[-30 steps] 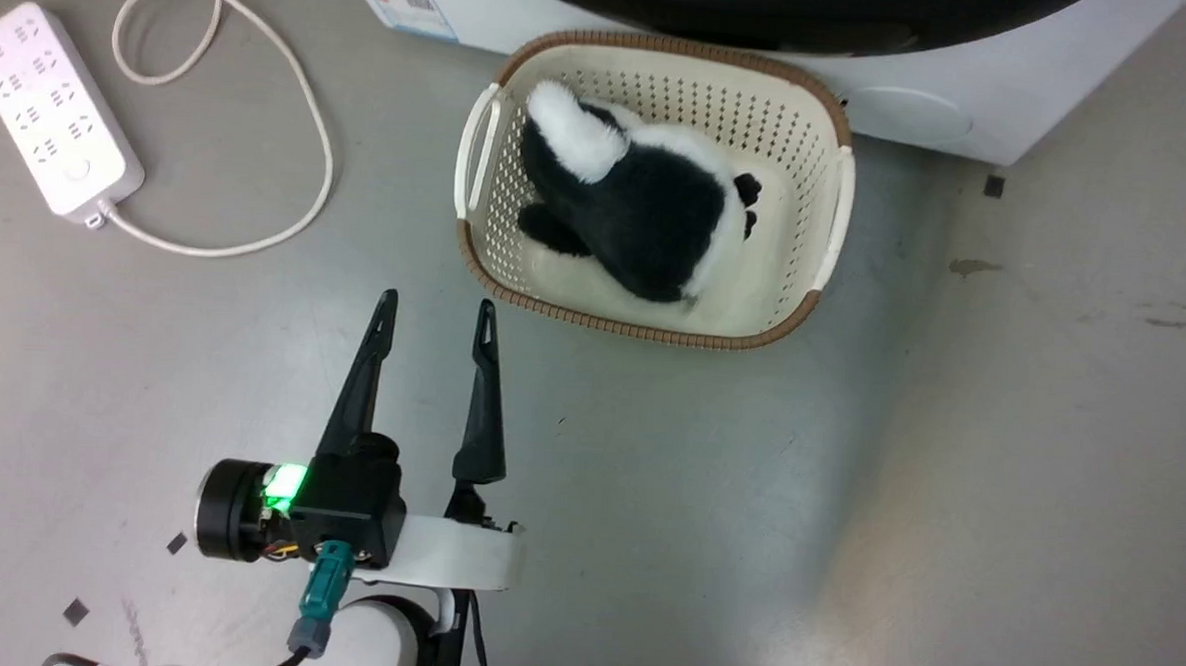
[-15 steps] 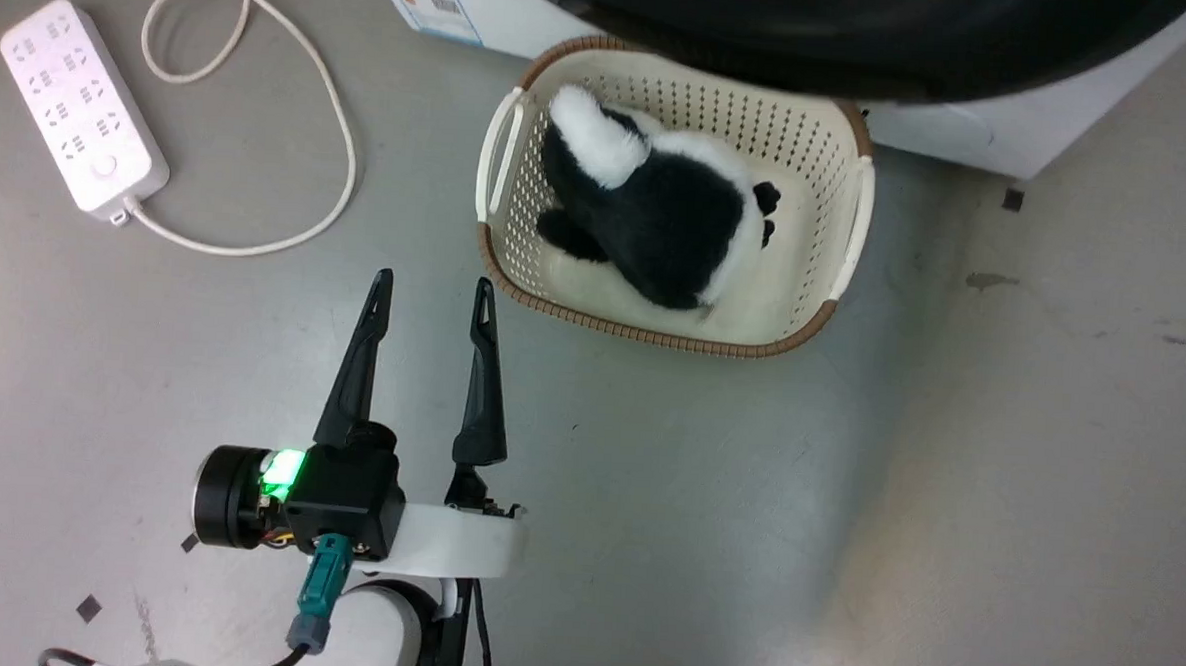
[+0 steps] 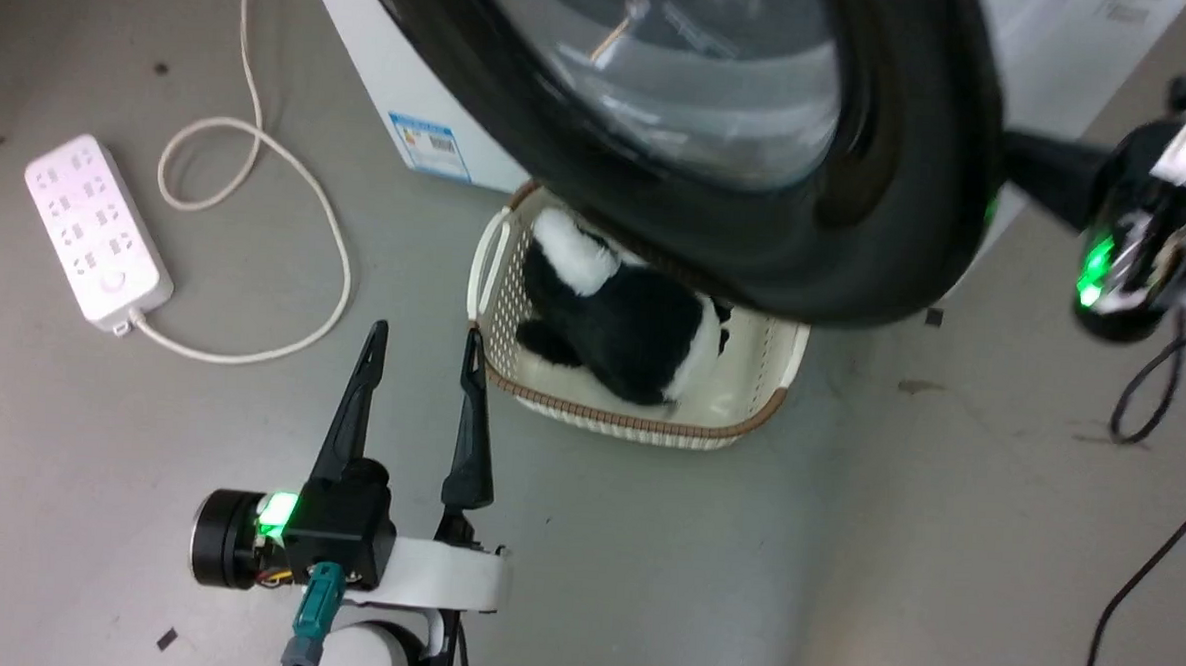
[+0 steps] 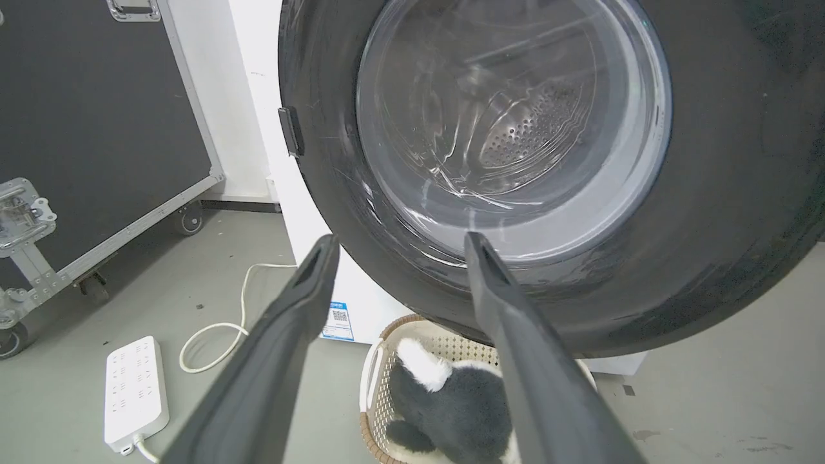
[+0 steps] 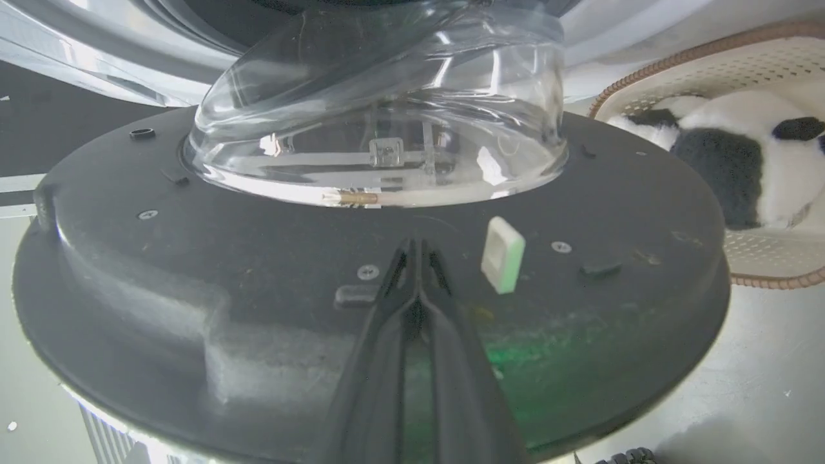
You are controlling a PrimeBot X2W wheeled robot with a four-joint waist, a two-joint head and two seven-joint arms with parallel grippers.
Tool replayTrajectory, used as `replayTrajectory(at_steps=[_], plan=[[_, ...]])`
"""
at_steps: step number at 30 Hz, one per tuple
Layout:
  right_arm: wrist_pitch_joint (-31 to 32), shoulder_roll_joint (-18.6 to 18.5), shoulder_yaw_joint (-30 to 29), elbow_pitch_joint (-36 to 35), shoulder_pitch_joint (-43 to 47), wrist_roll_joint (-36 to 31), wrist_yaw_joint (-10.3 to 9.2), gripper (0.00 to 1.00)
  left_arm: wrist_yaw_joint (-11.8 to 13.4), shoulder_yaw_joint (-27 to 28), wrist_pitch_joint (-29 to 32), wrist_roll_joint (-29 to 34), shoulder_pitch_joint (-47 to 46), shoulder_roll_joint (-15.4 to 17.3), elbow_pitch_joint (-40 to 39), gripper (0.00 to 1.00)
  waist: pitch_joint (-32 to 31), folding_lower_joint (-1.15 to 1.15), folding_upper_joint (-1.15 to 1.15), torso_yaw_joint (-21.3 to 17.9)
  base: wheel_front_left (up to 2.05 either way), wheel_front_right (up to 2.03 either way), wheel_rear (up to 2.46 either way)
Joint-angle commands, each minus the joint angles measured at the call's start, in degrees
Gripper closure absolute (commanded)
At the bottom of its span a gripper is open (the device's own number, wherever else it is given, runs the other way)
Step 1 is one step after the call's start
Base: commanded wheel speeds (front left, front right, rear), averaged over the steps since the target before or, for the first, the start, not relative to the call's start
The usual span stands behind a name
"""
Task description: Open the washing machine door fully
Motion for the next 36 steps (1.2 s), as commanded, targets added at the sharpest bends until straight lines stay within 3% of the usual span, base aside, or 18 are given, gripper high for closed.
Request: replayTrajectory(at_steps=[1,8,13,16,22,23,28,29,30,34,35,36], plan=[[0.94,1.86,0.29,-1.35,2.96,0.46,-0.02,1.0,-0.39,0.35,-0.32,0.15,1.02,0.08,0.21,0.0,-2.78,0.01,0.0,-0.45,0.0,0.0,0.0],[4.71,8.5,1.91,-9.01,15.09,0.7,-0.02,1.0,-2.25,0.81,-0.32,0.38,4.16,0.08,1.2,0.0,-7.8,0.01,0.0,-0.48,0.0,0.0,0.0],[6.86,10.01,4.32,-13.14,20.49,2.15,-0.02,1.0,-3.09,0.75,-0.32,0.48,5.67,0.08,1.73,0.0,-9.4,0.01,0.0,-0.12,0.0,0.0,0.0],[7.38,10.12,8.26,-15.16,23.13,6.36,-0.02,1.0,-3.52,0.54,-0.32,0.45,6.19,0.08,2.07,0.0,-9.97,0.01,0.0,0.34,0.0,0.0,0.0],[3.15,10.14,19.82,-18.8,27.25,14.78,-0.02,1.0,-3.95,0.34,-0.32,0.38,6.79,0.08,2.51,0.0,-10.43,0.01,0.0,0.78,0.0,0.0,0.0],[0.21,10.15,23.79,-20.09,28.27,16.82,-0.02,1.0,-3.98,0.17,-0.32,0.27,6.77,0.08,2.65,0.0,-10.43,0.01,0.0,0.91,0.0,0.0,0.0],[-4.41,9.95,24.28,-21.25,28.81,17.01,-0.02,1.0,-3.82,0.64,-0.32,0.16,6.72,0.08,2.63,0.0,-11.02,0.01,0.0,0.63,0.0,0.0,0.0],[-6.2,9.33,23.75,-22.19,28.88,16.2,-0.02,0.58,-3.79,0.89,-0.32,0.08,6.66,0.08,2.57,0.0,-11.17,0.01,0.0,0.39,0.0,0.0,0.0],[-8.39,8.64,22.98,-23.26,29.09,15.32,-0.02,0.0,-3.76,1.11,-0.32,-0.03,6.59,0.08,2.49,0.0,-11.31,0.01,0.0,0.12,0.0,0.0,0.0],[-14.87,6.21,20.32,-27.5,30.31,12.72,-0.02,0.0,-3.54,1.56,-0.32,-0.4,6.44,0.08,2.24,0.0,-11.87,0.01,0.0,-0.91,0.0,0.0,0.0],[-20.52,3.83,18.96,-32.45,31.68,9.19,-0.02,0.0,-3.53,1.92,-0.32,-0.53,6.34,0.08,2.09,0.0,-12.26,0.01,0.0,-1.9,0.0,0.0,0.0],[-32.76,0.29,16.92,-42.83,34.52,2.21,-0.02,0.0,-3.65,2.86,-0.32,-0.56,6.03,0.08,1.82,0.0,-12.83,0.01,0.0,-3.3,0.0,0.0,0.0]])
